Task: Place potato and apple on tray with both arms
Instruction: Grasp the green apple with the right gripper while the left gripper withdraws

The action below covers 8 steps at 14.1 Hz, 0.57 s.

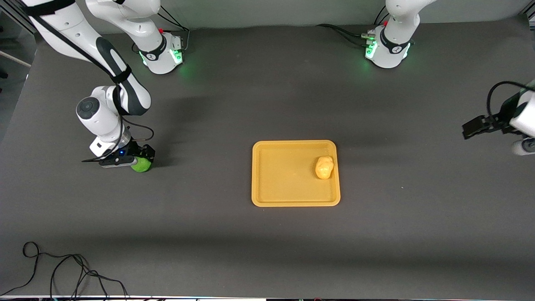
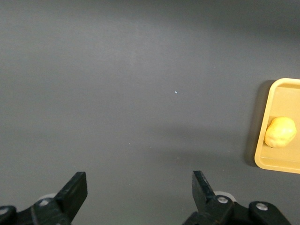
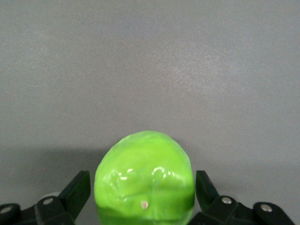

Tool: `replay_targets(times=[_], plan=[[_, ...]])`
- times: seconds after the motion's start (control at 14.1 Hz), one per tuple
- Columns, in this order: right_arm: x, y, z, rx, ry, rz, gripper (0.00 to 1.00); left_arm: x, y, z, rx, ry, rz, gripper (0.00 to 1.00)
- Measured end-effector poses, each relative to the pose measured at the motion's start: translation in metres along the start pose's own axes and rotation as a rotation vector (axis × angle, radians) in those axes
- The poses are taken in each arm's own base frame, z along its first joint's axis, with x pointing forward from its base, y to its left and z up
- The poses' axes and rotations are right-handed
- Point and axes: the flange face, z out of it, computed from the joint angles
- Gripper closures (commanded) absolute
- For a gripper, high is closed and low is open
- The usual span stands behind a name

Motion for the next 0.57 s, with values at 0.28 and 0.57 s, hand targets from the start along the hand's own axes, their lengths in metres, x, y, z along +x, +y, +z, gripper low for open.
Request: replay_targets(times=[0.28,0.57], plan=[[0.013,0.002,-0.004,-0.003,0.019,-0.015,0.57,0.0,-0.011,-0.003,0.002,0.005,-0.02,0.0],[0.053,0.007,-0.031,0.005,-0.064,-0.025,0.57,0.001,-0.031,-0.003,-0.011,0.003,-0.025,0.0]])
